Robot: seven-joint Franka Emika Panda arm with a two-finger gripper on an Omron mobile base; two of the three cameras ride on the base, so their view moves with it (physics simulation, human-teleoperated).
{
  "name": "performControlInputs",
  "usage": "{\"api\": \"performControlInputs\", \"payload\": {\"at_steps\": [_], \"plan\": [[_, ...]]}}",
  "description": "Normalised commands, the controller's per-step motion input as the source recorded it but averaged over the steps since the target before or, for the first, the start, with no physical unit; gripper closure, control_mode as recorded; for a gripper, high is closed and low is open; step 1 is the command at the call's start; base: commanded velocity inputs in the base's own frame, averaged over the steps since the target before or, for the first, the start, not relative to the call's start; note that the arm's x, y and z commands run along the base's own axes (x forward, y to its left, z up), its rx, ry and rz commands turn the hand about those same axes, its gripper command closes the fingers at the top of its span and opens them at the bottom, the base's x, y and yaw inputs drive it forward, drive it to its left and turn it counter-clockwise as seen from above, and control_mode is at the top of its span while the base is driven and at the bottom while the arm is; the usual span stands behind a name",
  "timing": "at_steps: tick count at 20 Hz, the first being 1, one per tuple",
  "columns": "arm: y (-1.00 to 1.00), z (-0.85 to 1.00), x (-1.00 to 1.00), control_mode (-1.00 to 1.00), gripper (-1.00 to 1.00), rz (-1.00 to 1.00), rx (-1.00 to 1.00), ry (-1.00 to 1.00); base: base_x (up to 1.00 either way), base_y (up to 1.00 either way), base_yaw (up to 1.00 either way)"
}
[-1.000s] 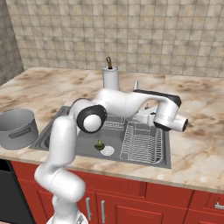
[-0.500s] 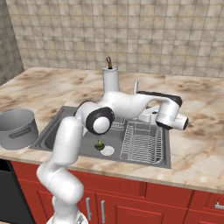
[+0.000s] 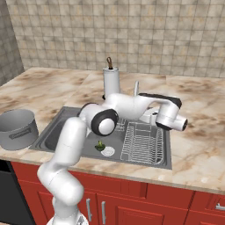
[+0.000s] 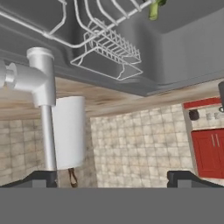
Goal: Dump the broccoli from the pot into the sink. Then turn on the water and wash the broccoli. Then turn off the water and put the broccoli back in the pot.
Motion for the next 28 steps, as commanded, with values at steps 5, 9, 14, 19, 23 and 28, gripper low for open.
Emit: {"api": "performControlInputs", "payload": {"at_steps": [5, 9, 14, 19, 23, 28], "plan": [[0.00, -0.11, 0.31, -1.00, -1.00, -0.03, 0.00, 0.00, 0.00, 0.00, 0.00], [0.00, -0.13, 0.31, -1.00, -1.00, -0.03, 0.00, 0.00, 0.00, 0.00, 0.00], [0.00, -0.20, 0.40, -1.00, -1.00, -0.01, 0.00, 0.00, 0.00, 0.00, 0.00], [0.00, -0.20, 0.41, -1.00, -1.00, 0.00, 0.00, 0.00, 0.00, 0.00, 0.00], [0.00, -0.19, 0.39, -1.00, -1.00, 0.00, 0.00, 0.00, 0.00, 0.00, 0.00], [-0.07, -0.16, 0.31, -1.00, -1.00, 0.00, 0.00, 0.00, 0.00, 0.00, 0.00]]}}
